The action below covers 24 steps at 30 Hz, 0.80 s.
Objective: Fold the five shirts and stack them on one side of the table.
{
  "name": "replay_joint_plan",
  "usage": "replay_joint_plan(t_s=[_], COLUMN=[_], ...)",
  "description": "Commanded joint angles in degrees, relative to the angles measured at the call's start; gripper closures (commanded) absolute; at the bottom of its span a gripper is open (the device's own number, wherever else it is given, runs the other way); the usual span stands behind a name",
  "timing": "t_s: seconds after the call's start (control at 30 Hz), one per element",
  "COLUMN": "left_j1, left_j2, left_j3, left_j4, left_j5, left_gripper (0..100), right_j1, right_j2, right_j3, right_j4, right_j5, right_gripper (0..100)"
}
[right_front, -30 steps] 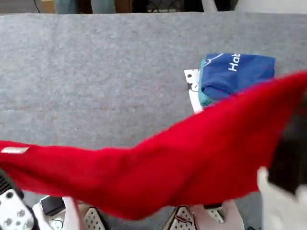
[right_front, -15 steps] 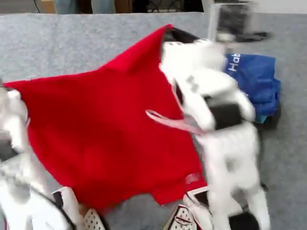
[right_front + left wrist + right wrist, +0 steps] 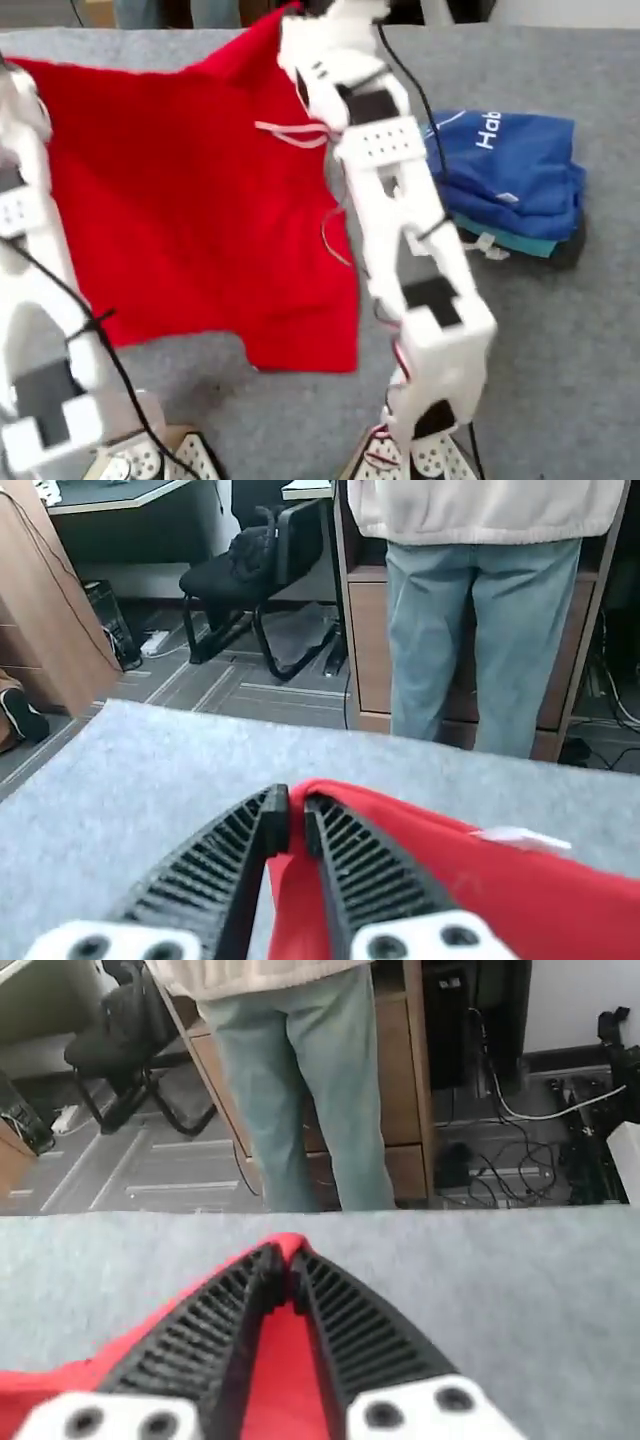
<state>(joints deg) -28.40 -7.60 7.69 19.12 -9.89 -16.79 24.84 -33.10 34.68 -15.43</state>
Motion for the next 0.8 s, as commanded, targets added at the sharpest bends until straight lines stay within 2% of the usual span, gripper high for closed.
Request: replay_joint_plan(t_s=[0.0,0.13,0.27,0.53,0.67,0.77], left_j1=[0.48,0.48,0.48,5.05,7.78,8.22], left_j2=[5.36,10.20,10.20,10.20,9.49,9.49], left_j3=[-18.51,-24.48,-24.92,-24.57,-19.56,-15.78], left_j4=[8.18,16.09,26.46,57.41,65.05,67.16], left_j5=[0.26,0.18,0.18,0.35,0.62,1.23], left_gripper=[97,97,97,97,97,97], right_j1=[-0.44,-0.62,-1.41,-1.49,-2.02,-0.88], right_j2=[10.59,22.37,28.62,24.92,21.85,18.77], right_j3=[-28.70,-50.51,-63.43,-62.64,-62.55,-59.65], right_j4=[6.51,16.53,31.03,52.66,66.55,66.73], right_j5=[-0.26,-0.18,-0.18,-0.18,2.02,5.19], right_gripper=[98.5,98.5,98.5,98.5,98.5,98.5])
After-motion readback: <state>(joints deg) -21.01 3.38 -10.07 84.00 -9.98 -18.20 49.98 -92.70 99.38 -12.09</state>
